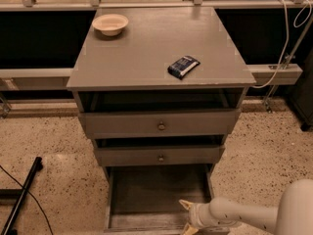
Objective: Close bottom drawer
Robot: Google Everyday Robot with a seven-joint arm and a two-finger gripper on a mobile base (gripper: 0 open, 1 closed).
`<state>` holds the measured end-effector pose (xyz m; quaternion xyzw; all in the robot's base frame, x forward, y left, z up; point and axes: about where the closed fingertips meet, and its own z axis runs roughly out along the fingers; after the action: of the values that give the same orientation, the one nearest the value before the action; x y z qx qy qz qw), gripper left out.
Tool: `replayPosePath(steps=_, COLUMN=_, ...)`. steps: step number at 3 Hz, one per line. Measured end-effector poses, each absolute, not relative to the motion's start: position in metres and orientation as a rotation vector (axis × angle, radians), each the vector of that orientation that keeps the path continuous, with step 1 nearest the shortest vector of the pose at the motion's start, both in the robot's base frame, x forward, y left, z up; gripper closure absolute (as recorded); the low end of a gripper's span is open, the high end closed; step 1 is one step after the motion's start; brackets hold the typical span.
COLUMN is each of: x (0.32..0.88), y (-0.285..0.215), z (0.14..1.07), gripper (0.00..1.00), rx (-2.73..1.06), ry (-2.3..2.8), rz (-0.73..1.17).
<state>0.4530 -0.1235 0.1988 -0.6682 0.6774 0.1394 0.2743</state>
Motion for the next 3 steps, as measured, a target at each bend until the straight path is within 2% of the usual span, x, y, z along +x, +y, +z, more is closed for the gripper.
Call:
replayPosePath(steps=1, x=0.467, y=-0.12, z=0.191, gripper=0.38, rx=-1.776, ry=1.823, rz=0.359)
replayPosePath(steps=3, x=0.478, y=-0.118, z=0.192, gripper=0.31, rx=-1.754, ry=1.814, rz=0.353)
